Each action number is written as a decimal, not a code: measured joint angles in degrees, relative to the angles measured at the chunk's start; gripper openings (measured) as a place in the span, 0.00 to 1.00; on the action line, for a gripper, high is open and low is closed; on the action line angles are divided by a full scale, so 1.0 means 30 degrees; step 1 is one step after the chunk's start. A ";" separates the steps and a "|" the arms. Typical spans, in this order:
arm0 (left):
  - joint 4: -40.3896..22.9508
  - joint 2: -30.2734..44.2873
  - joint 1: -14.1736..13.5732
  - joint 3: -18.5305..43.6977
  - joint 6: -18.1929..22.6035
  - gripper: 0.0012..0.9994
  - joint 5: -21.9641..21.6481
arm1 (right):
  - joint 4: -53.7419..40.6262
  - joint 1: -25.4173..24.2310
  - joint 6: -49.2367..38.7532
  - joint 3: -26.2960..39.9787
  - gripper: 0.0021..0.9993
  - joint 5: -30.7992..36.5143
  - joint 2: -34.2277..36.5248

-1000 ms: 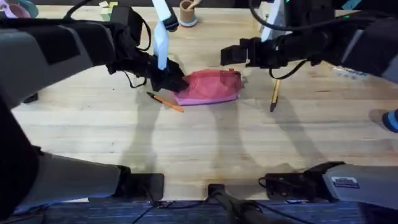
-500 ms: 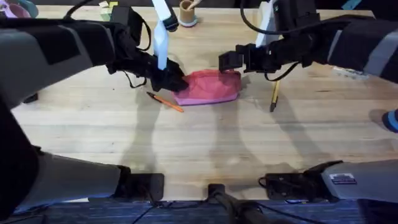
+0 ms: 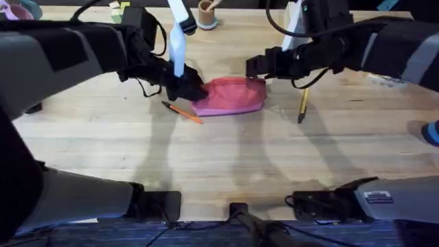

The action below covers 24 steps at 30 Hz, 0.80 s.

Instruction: Unzip the bag, pick up the pens from the table one at a time and place them inside, then zip the bag closed.

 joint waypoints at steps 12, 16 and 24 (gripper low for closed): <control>0.0000 0.0000 0.0000 0.0000 -0.0001 0.04 0.0000 | 0.0128 0.0007 0.0078 0.0000 0.30 -0.0087 0.0175; 0.0000 0.0007 0.0000 0.0000 0.0005 0.04 0.0000 | 0.0137 0.0007 0.0115 0.0007 0.16 -0.0087 0.0175; 0.0000 0.0000 0.0000 0.0000 0.0005 0.04 0.0007 | 0.0144 0.0000 0.0300 0.0015 0.03 -0.0157 0.0175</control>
